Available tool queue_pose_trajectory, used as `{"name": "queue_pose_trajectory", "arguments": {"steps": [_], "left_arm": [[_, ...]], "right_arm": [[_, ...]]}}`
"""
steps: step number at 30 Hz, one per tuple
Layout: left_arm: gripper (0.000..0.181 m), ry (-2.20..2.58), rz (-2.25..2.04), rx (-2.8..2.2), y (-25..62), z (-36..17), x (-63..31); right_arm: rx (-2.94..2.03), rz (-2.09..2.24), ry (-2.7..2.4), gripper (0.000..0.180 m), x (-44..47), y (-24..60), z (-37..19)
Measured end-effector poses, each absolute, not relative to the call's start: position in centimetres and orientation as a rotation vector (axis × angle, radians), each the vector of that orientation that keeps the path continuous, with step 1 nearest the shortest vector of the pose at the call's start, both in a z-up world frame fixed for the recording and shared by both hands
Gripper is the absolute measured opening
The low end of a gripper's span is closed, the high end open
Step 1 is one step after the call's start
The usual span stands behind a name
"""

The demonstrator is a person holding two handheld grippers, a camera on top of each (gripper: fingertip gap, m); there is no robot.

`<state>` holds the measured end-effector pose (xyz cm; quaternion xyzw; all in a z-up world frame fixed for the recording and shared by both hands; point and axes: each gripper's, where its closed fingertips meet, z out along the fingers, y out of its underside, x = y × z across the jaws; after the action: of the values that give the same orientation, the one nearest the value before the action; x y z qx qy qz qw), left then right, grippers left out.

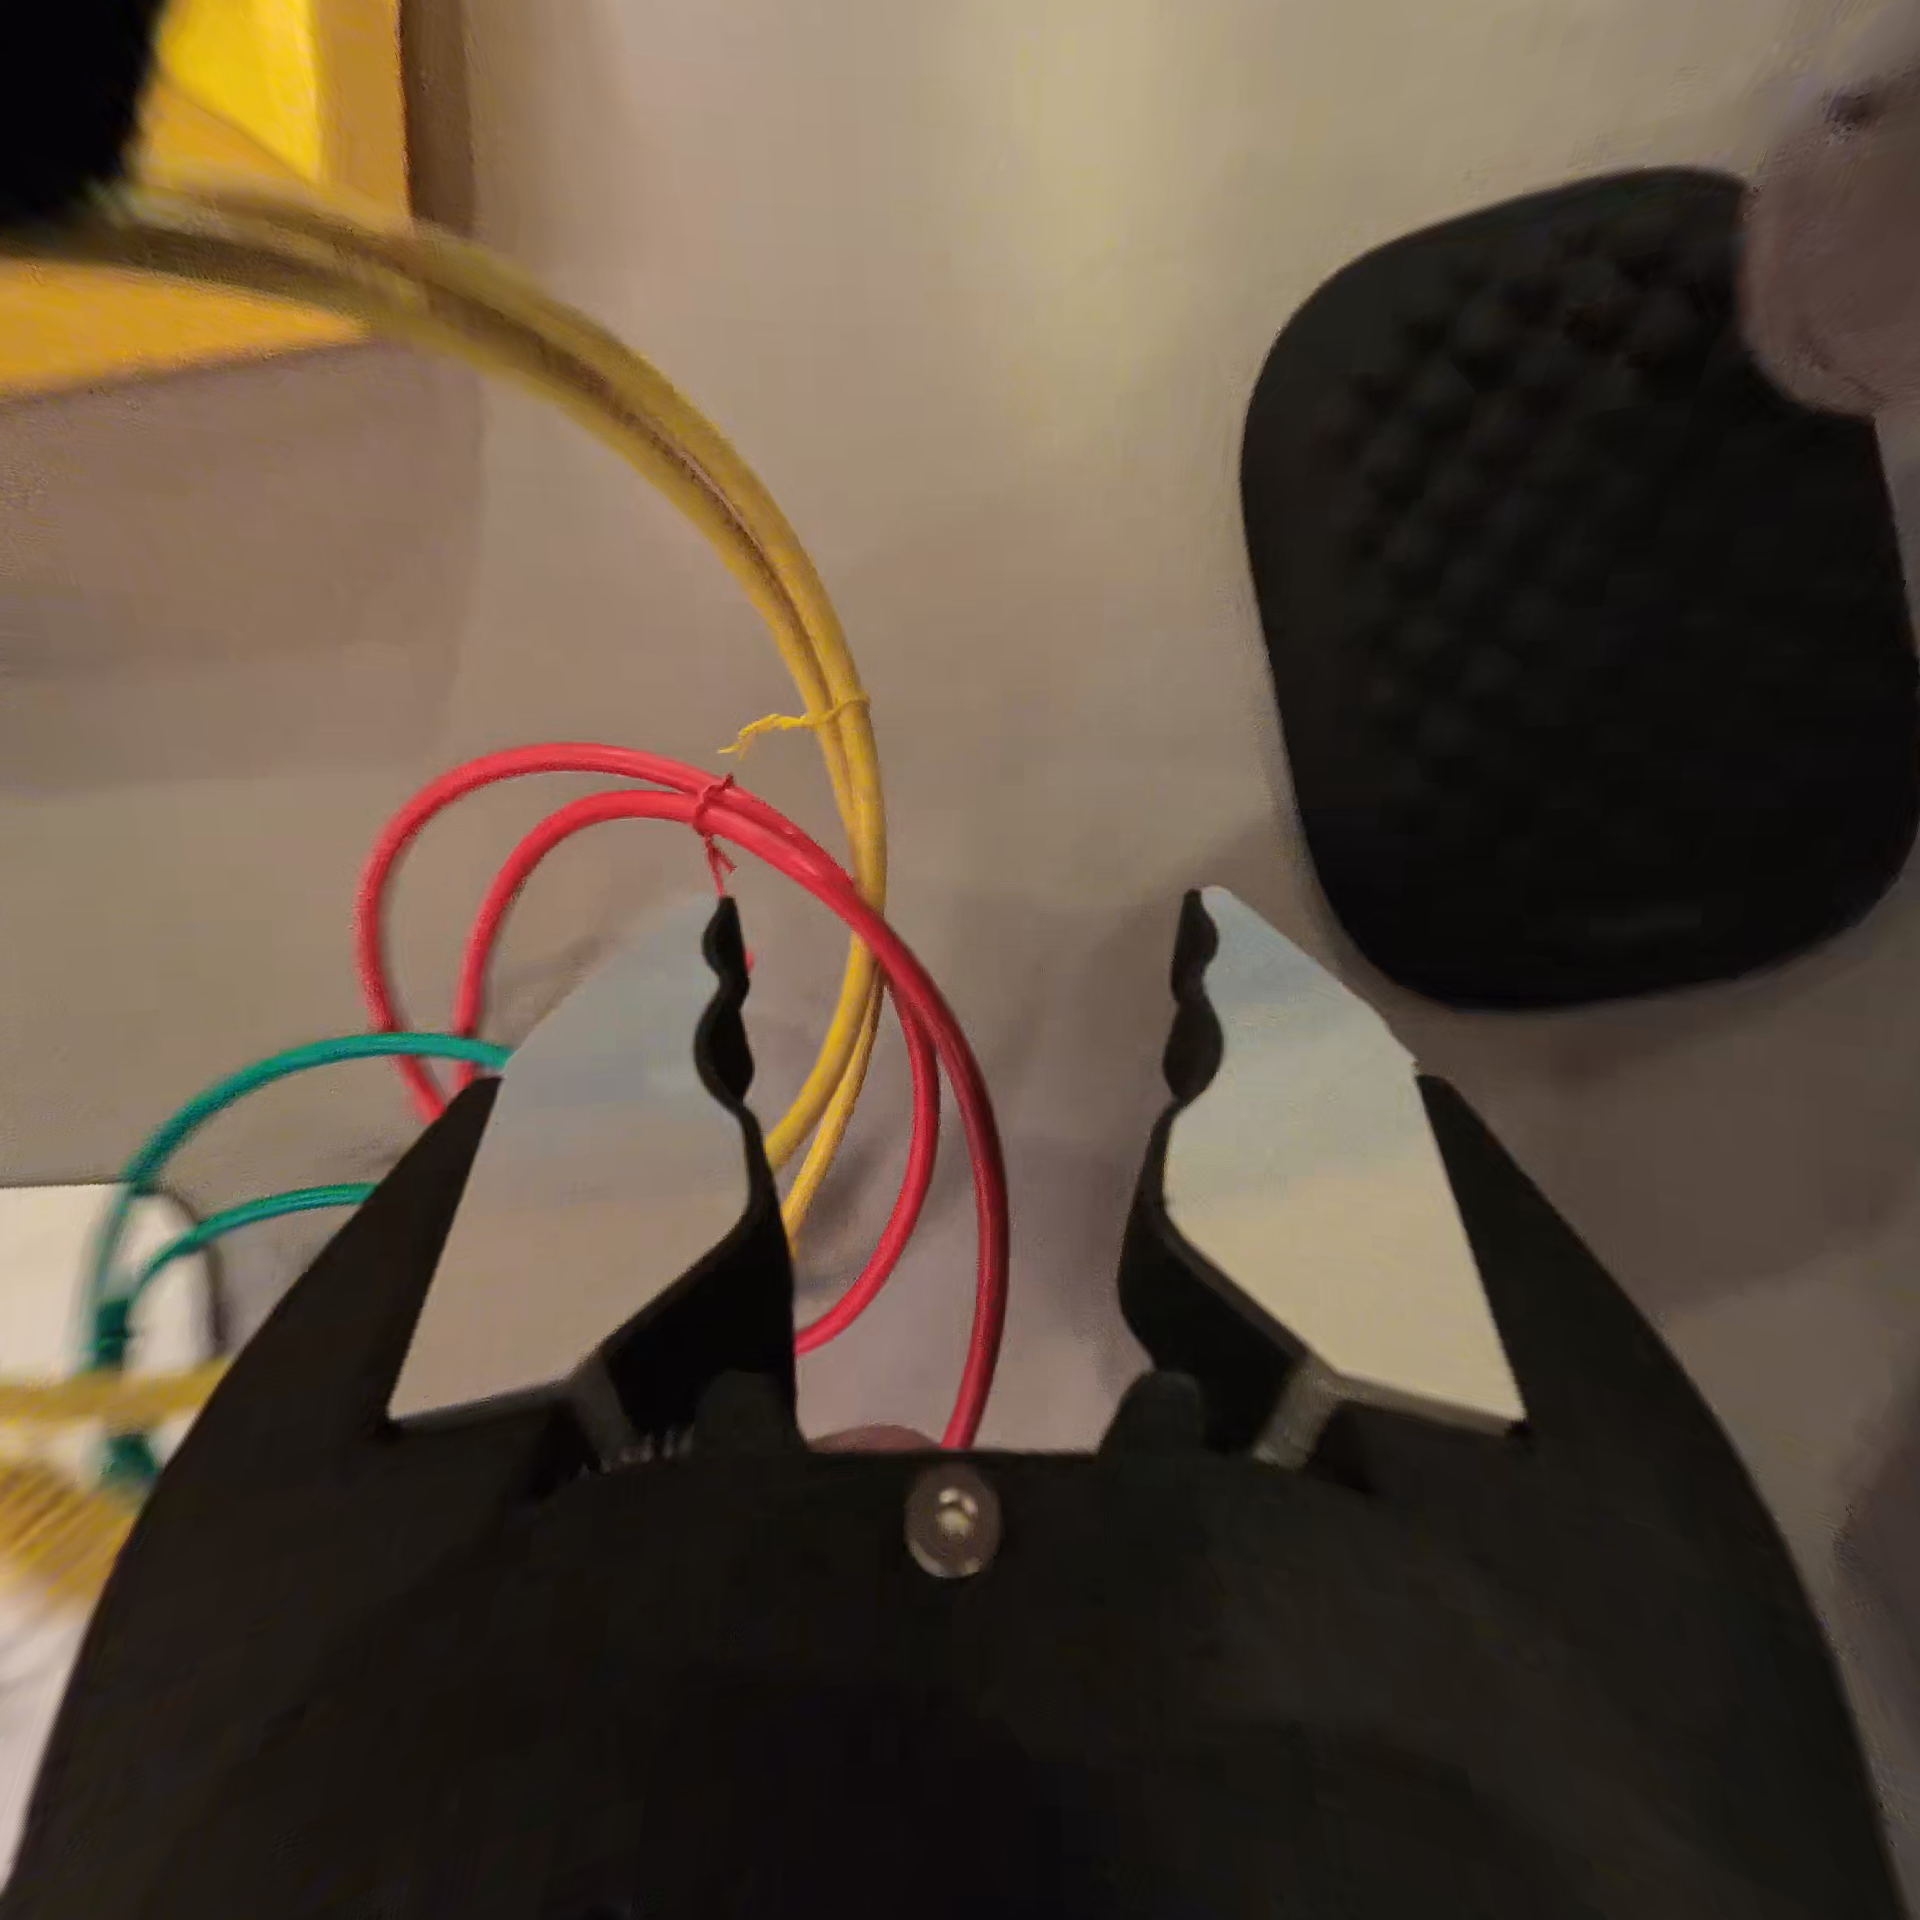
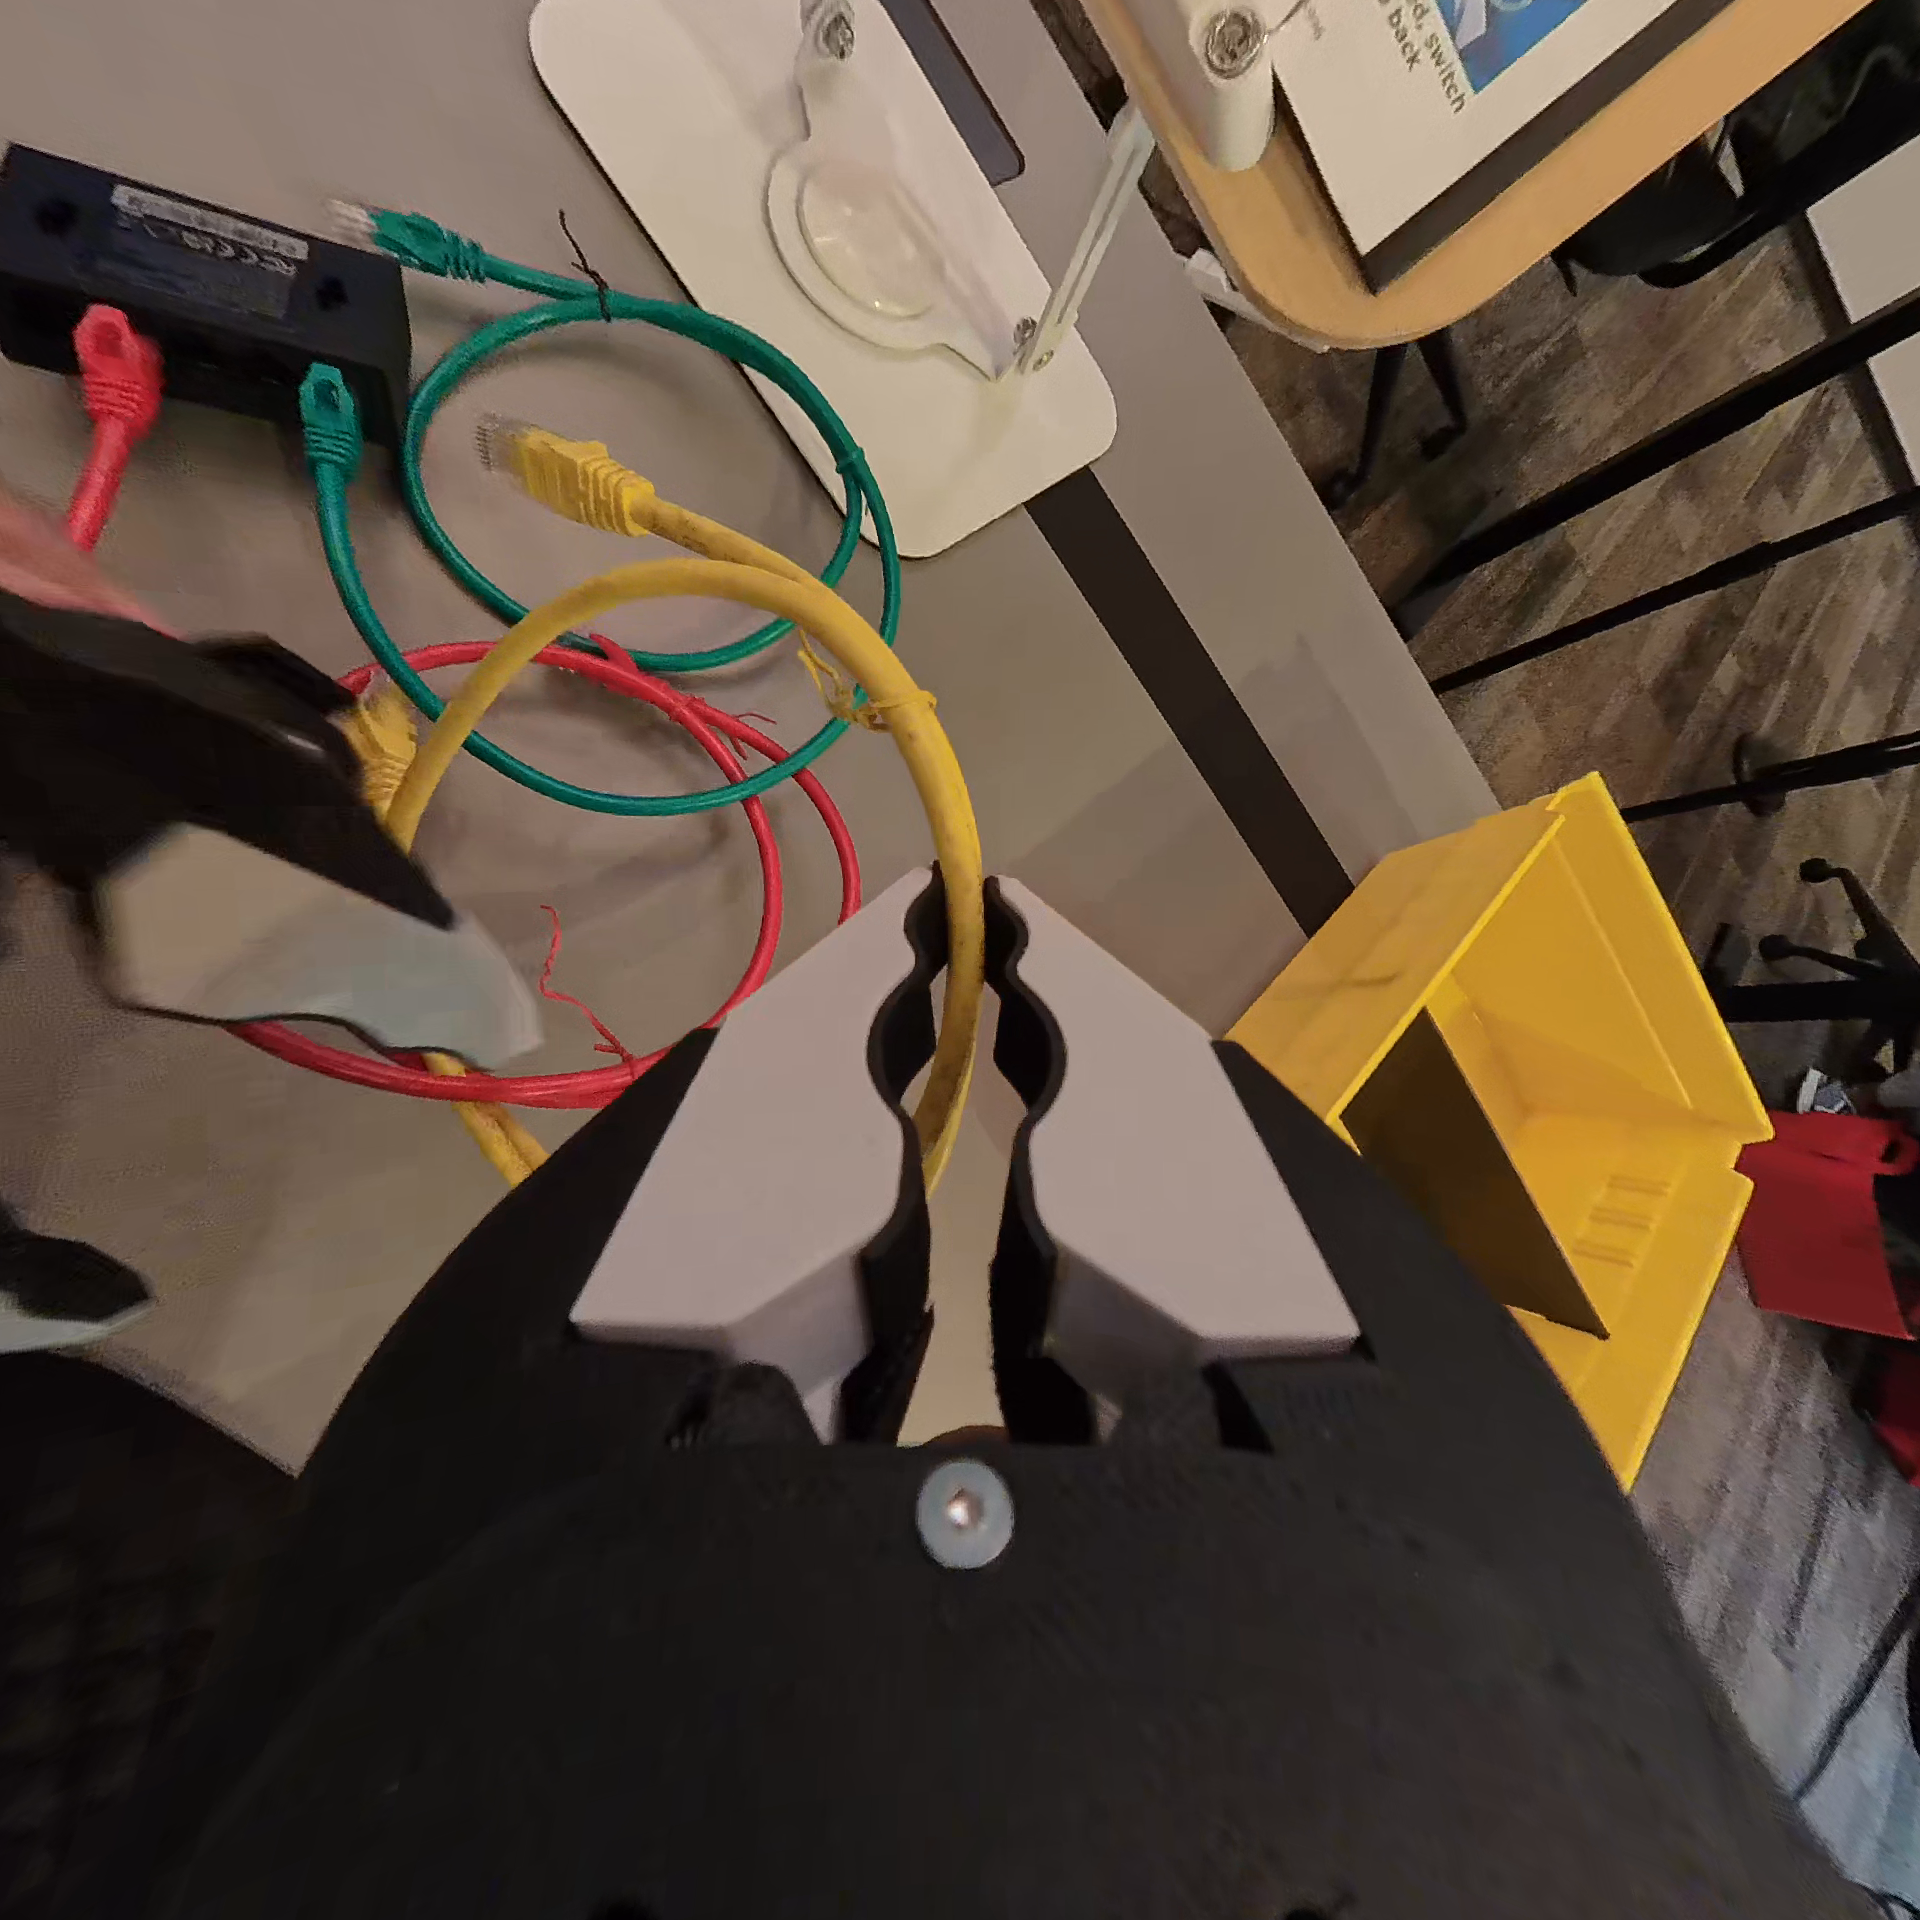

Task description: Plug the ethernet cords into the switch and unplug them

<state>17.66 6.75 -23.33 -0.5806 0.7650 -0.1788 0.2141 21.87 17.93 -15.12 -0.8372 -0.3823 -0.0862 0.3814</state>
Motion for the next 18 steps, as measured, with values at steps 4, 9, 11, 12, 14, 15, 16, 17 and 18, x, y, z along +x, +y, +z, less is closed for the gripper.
{"name": "queue_pose_trajectory", "arguments": {"steps": [4, 9, 11, 12, 14, 15, 16, 17, 18], "left_arm": [[0.068, 1.898, -0.781, -1.893, 7.6, -24.3, 20.1], [0.065, 1.781, -0.79, -2.132, 9.1, -26.5, 19.5], [0.065, 1.77, -0.734, -2.157, 9.4, -26.9, 18.9], [0.065, 1.775, -0.701, -2.135, 9.6, -26.8, 18.6], [0.045, 1.779, -0.758, -2.128, 9.0, -26.5, 18.3], [0.031, 1.78, -0.754, -2.126, 9.1, -26.6, 18.1], [0.019, 1.793, -0.747, -2.122, 9.1, -26.9, 17.9], [0.014, 1.797, -0.75, -2.13, 9.1, -27.0, 17.7], [0.013, 1.802, -0.741, -2.132, 9.1, -27.0, 17.6]], "right_arm": [[-2.112, -0.181, -0.944, 0.003, 21.7, 17.6, -14.8], [-2.086, -0.169, -0.95, 0.003, 21.6, 17.1, -14.9], [-2.078, -0.172, -0.951, 0.003, 21.8, 16.8, -15.0], [-2.073, -0.166, -0.943, 0.003, 21.9, 16.7, -14.9], [-2.063, -0.144, -0.928, 0.003, 22.3, 16.5, -14.7], [-2.06, -0.134, -0.924, 0.003, 22.3, 16.4, -14.7], [-2.056, -0.13, -0.924, 0.003, 22.3, 16.2, -14.7], [-2.057, -0.131, -0.928, 0.003, 22.3, 16.1, -14.8], [-2.054, -0.135, -0.93, 0.003, 22.2, 16.1, -14.9]]}}
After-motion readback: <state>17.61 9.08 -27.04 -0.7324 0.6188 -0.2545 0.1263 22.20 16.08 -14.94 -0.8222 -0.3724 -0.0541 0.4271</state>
